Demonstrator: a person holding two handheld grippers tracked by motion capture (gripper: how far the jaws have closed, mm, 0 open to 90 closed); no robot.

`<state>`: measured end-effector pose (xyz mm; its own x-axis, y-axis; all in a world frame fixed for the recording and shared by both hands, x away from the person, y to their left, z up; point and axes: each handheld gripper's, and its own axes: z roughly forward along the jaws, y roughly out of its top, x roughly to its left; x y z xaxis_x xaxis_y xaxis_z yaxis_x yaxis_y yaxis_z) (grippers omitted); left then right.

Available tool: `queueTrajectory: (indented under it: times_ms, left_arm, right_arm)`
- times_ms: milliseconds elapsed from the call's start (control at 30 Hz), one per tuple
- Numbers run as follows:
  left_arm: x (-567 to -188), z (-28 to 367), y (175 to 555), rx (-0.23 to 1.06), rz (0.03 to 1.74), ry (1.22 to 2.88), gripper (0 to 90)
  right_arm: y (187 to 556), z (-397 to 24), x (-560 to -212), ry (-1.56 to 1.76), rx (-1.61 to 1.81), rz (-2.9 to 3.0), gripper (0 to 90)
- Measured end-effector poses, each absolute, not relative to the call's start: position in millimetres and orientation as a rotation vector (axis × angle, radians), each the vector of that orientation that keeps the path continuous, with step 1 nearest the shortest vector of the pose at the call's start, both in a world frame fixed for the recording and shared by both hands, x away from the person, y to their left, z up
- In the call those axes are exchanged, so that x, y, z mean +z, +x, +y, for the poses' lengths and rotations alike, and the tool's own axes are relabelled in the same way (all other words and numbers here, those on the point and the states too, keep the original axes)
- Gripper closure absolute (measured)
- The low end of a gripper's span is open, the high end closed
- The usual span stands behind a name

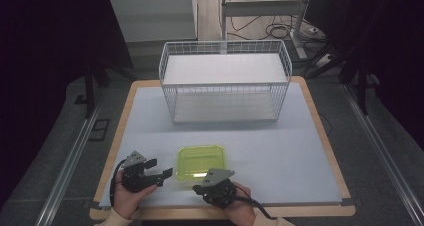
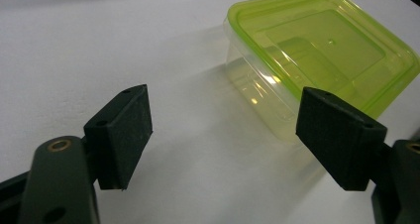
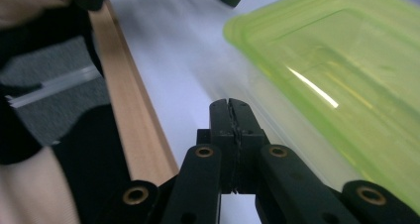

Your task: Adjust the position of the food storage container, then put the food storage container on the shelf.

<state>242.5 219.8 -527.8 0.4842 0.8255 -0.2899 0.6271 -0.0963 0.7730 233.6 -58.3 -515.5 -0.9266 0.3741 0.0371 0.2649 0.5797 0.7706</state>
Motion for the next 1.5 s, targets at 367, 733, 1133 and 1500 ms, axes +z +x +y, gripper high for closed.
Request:
queueTrajectory:
  times_ms: [367,733,1133,1500]
  left_arm:
    - [-528.7,219.3,243.6,0.257,1.229,1.81,21.7]
    - [-525.0,217.4,251.5,0.243,1.229,1.794,21.4]
    - [-517.0,216.3,251.2,0.118,1.218,1.759,19.3]
    - [-516.4,212.0,256.4,-0.061,1.232,1.709,24.7]
  right_arm:
    - [248.3,-136.5,-482.0,0.697,1.414,2.55,89.9]
    - [280.9,-180.6,-487.0,0.91,1.461,2.507,76.9]
    - [292.5,-175.6,-495.1,0.936,1.494,2.515,33.6]
    - [312.0,-168.6,-495.1,1.169,1.582,2.569,42.9]
